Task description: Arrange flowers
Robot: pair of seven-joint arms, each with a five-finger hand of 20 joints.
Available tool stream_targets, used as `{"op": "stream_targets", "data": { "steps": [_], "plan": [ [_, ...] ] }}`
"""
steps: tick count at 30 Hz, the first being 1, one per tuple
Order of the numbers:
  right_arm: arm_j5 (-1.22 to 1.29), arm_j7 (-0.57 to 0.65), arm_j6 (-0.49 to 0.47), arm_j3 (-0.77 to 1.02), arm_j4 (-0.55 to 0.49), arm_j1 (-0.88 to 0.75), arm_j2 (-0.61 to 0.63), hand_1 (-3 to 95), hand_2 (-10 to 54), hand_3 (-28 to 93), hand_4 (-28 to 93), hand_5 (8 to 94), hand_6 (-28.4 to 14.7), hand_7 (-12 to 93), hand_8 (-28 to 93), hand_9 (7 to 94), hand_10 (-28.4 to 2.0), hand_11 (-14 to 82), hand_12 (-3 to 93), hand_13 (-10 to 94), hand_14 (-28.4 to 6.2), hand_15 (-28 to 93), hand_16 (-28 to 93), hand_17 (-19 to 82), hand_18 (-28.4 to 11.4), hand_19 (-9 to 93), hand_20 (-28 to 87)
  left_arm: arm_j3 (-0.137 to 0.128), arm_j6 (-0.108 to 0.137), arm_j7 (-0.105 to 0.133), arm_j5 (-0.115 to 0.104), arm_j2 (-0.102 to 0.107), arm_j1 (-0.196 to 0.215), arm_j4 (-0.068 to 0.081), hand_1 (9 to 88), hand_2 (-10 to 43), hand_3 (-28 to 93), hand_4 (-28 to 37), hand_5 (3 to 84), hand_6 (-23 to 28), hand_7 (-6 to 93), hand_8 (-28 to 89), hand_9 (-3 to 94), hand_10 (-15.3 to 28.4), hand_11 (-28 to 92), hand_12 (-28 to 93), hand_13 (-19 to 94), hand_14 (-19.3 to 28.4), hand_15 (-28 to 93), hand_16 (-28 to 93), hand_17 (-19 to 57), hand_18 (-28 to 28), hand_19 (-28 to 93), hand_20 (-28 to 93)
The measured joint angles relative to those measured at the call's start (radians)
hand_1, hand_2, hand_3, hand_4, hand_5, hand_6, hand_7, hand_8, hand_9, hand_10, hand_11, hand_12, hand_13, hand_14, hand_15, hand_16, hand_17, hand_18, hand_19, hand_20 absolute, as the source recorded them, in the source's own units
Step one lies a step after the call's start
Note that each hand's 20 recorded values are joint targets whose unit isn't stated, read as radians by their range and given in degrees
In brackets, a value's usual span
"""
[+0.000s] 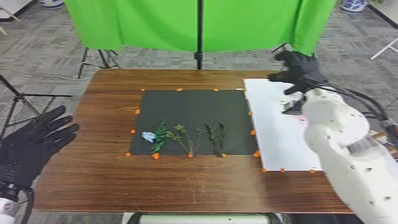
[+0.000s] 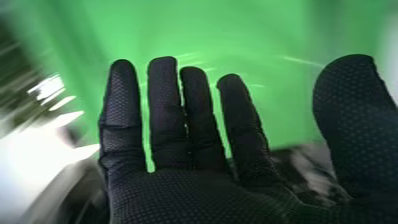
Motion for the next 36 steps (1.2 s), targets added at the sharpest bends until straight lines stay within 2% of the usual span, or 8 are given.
{"op": "stream_targets", "data": {
  "steps": [5, 11, 23, 28, 31, 33, 36],
  "plan": [
    [-0.118, 0.049, 0.052, 0.108, 0.058, -0.161, 0.136, 25.1, -9.5, 87, -28, 42.9, -2.6, 37, -23, 45.0, -10.1, 52.5, 22.2, 46, -6.3, 59, 15, 18, -17.8, 66, 33, 0.0, 0.0, -0.001, 0.0, -0.007, 0.001, 0.001, 25.2, 0.1, 72, -23.3, 35.9, 2.5, 21.2, -10, 28.2, 12.1, 25, 14, 23, 14.7, 34, -1, -10.9, 21.0, 44, 6],
    [-0.128, 0.039, 0.073, 0.144, 0.062, -0.277, 0.14, 24.7, -9.5, 87, -28, 43.2, -2.5, 37, -23, 45.7, -9.8, 52.7, 22.2, 47, -6.0, 60, 15, 18, -17.4, 67, 34, 0.003, 0.0, -0.006, 0.0, -0.007, -0.004, 0.002, 25.3, 0.2, 72, -23.4, 35.9, 2.5, 21.3, -10, 28.1, 12.1, 25, 14, 23, 14.7, 34, -1, -10.9, 21.0, 44, 6],
    [-0.137, 0.026, 0.088, 0.103, 0.064, -0.306, 0.116, 25.4, -9.5, 87, -28, 42.8, -2.3, 38, -23, 45.7, -9.9, 53.4, 22.4, 48, -5.7, 61, 15, 19, -17.1, 69, 35, 0.007, 0.0, -0.009, 0.0, -0.005, -0.01, 0.004, 25.3, 0.1, 72, -23.4, 35.9, 2.4, 21.3, -10, 28.1, 12.2, 25, 14, 23, 14.7, 34, -1, -10.9, 21.0, 44, 6],
    [-0.143, 0.02, 0.095, 0.061, 0.099, -0.279, 0.114, 26.7, -9.5, 87, -28, 43.9, -1.7, 39, -24, 49.4, -9.3, 54.1, 22.2, 51, -5.2, 62, 15, 20, -16.8, 70, 36, 0.006, 0.0, -0.012, 0.0, -0.005, -0.011, 0.004, 25.3, 0.1, 72, -23.5, 35.9, 2.5, 21.3, -10, 28.2, 12.1, 25, 14, 23, 14.7, 34, -1, -10.9, 21.0, 44, 6],
    [-0.149, 0.014, 0.096, 0.036, 0.125, -0.256, 0.107, 30.0, -9.5, 86, -28, 47.6, -0.3, 41, -25, 55.9, -8.0, 52.7, 22.4, 58, -4.1, 64, 17, 22, -16.3, 71, 37, 0.007, 0.0, -0.013, 0.0, -0.005, -0.011, 0.004, 25.2, 0.1, 72, -23.4, 35.9, 2.5, 21.3, -11, 28.2, 12.1, 25, 14, 23, 14.7, 34, -1, -10.9, 21.0, 44, 6],
    [-0.153, 0.011, 0.103, 0.023, 0.135, -0.245, 0.102, 34.5, -9.5, 83, -28, 51.8, 0.8, 44, -24, 62.6, -6.0, 45.0, 30.5, 64, -3.5, 63, 20, 24, -16.2, 73, 38, 0.007, 0.0, -0.013, 0.0, -0.005, -0.011, 0.004, 25.3, 0.2, 72, -23.4, 35.9, 2.4, 21.4, -10, 28.3, 12.1, 25, 14, 23, 14.7, 34, -1, -10.9, 21.0, 44, 6],
    [-0.157, 0.011, 0.141, -0.005, 0.153, -0.225, 0.101, 42.3, -7.4, 79, -28, 59.2, 0.7, 54, -16, 76.5, -3.8, 33.3, 40.6, 71, -3.1, 62, 23, 27, -16.3, 74, 39, 0.008, 0.0, -0.014, 0.0, -0.003, -0.011, 0.004, 25.3, 0.3, 72, -23.5, 35.9, 2.5, 21.2, -11, 28.3, 12.1, 25, 14, 23, 14.7, 34, -1, -10.9, 21.0, 44, 6]
  ]
}}
